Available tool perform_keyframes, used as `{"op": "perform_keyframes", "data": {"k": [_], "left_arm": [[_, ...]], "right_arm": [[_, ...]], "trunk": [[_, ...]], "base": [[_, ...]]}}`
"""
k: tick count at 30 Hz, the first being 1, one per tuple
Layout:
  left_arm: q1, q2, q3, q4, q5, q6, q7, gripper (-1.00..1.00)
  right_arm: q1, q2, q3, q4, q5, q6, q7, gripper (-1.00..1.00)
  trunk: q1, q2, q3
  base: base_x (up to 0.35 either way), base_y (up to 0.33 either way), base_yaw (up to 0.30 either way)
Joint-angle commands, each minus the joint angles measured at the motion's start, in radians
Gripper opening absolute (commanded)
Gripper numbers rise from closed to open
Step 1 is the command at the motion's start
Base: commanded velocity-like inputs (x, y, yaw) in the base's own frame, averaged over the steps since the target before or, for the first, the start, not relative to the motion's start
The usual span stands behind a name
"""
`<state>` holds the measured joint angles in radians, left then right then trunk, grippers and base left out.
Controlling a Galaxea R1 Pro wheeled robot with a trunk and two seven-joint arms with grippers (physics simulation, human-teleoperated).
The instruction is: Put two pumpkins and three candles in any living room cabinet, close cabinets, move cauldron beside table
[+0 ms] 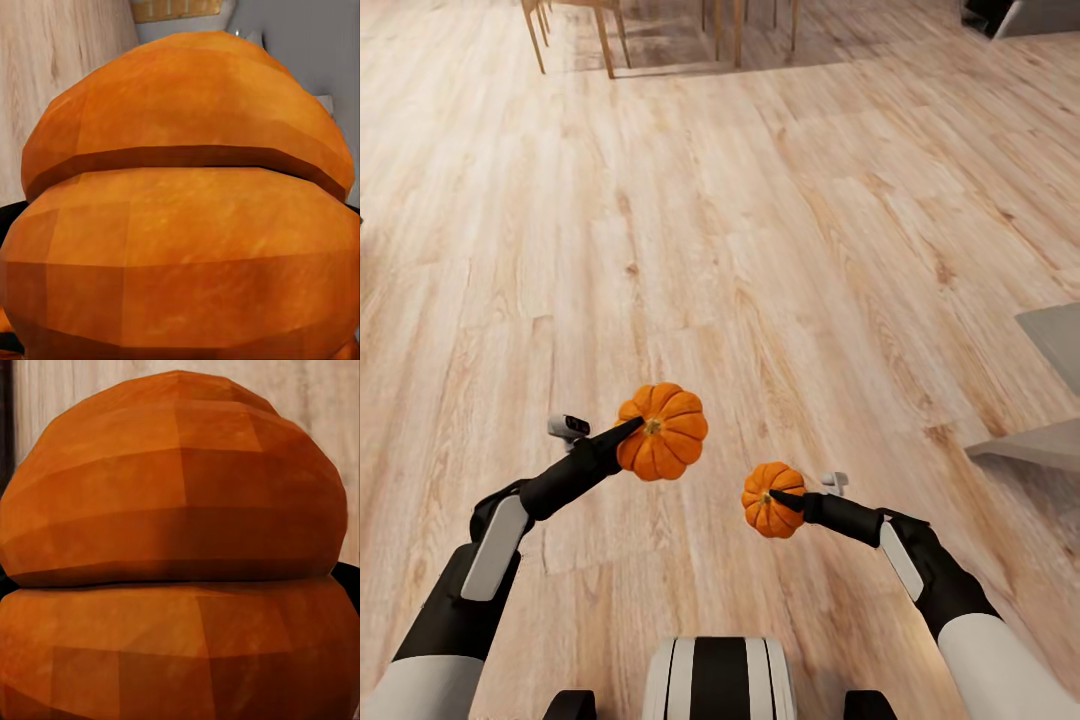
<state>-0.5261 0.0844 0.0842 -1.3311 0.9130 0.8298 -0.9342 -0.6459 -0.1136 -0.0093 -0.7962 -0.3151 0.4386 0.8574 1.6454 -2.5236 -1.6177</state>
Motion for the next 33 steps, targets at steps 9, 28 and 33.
{"op": "perform_keyframes", "data": {"k": [9,28,33], "left_arm": [[0.000,-0.002,-0.001,-0.003,0.001,0.009,0.001,-1.00],[0.000,-0.006,-0.006,-0.003,0.001,0.009,0.003,-1.00],[0.000,-0.006,-0.007,-0.003,0.001,0.009,0.003,-1.00]], "right_arm": [[0.000,0.001,0.000,0.000,0.001,-0.001,0.001,-1.00],[0.002,0.002,0.000,-0.001,0.001,-0.001,0.003,-1.00],[0.002,0.002,0.000,0.000,0.001,-0.001,0.003,-1.00]], "trunk": [[-0.004,0.002,0.035],[-0.013,0.007,0.108],[-0.015,0.008,0.128]], "base": [[0.000,0.000,0.289],[0.000,0.000,0.290],[0.000,0.000,0.290]]}}
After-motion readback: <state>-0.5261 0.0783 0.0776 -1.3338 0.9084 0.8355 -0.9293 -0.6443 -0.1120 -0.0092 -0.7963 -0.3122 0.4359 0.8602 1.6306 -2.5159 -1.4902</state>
